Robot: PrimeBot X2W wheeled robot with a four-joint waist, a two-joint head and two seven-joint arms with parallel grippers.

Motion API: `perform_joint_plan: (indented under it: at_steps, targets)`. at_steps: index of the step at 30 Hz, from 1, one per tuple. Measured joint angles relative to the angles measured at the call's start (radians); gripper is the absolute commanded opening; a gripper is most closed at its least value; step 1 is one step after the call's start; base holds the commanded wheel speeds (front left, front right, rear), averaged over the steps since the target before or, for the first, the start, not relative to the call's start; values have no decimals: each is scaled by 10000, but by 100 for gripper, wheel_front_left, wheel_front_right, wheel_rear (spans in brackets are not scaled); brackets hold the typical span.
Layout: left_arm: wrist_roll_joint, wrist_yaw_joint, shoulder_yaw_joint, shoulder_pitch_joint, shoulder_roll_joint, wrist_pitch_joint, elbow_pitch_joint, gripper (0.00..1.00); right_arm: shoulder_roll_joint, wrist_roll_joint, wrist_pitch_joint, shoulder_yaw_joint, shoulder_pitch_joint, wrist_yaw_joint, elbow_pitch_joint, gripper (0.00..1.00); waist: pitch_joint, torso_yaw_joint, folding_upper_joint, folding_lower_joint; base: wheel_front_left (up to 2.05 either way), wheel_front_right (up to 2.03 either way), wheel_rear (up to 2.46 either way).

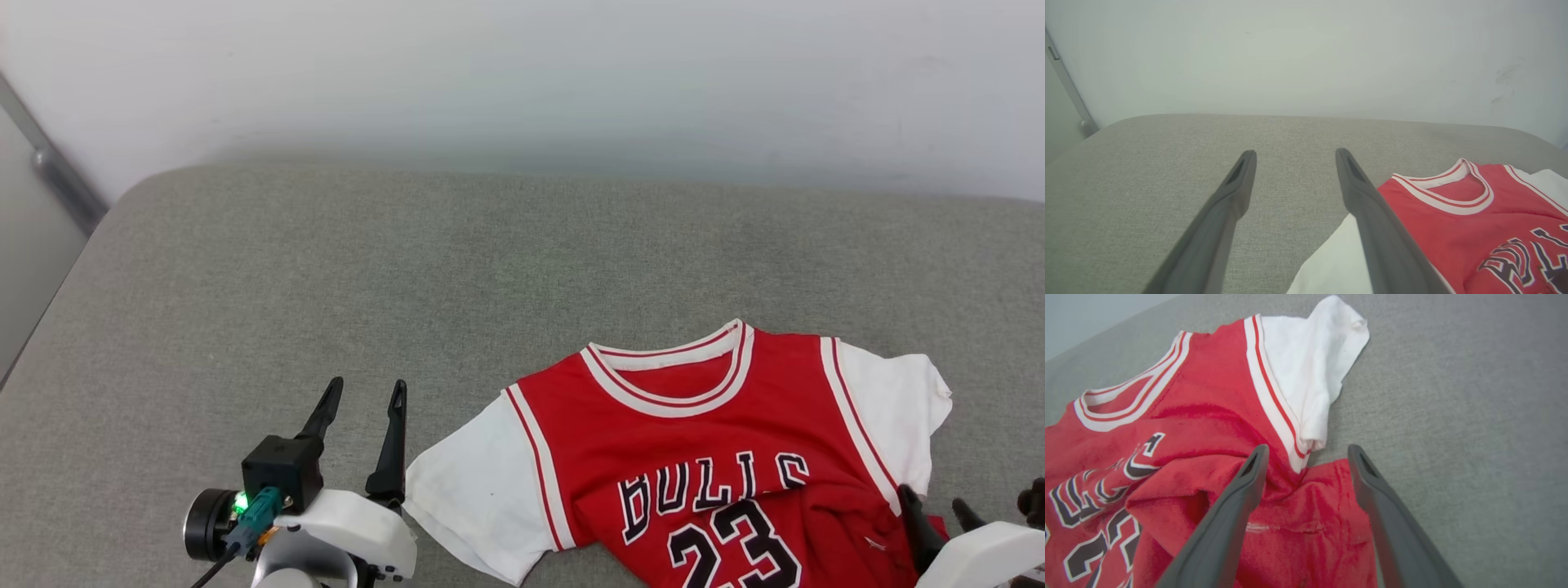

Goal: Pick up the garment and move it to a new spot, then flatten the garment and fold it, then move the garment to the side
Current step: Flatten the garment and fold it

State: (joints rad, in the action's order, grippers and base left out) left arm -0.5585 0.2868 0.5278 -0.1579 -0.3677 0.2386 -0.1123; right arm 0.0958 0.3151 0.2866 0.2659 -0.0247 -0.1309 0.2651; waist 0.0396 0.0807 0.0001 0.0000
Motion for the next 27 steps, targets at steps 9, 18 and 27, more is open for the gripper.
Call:
perform_joint_plan:
  at_steps: [9, 18, 27]
  targets:
    - [-180, 303, -230, 515, -380, -224, 290, 100, 219, -355, -2207, -648, -402, 0, -1990, 100, -585, -344, 0, 0, 0, 0, 0]
    - [-683, 29, -238, 674, -895, -1287, 435, 100, 67, -644, -2351, -1948, -1080, 0, -3582, 100, -795, -877, 0, 0, 0, 0, 0]
    - [-2290, -907, 385, 13, -1726, -5699, -297, 100, -232, -786, -2151, -2466, -1331, 0, -4265, 100, -441, -1303, 0, 0, 0, 0, 0]
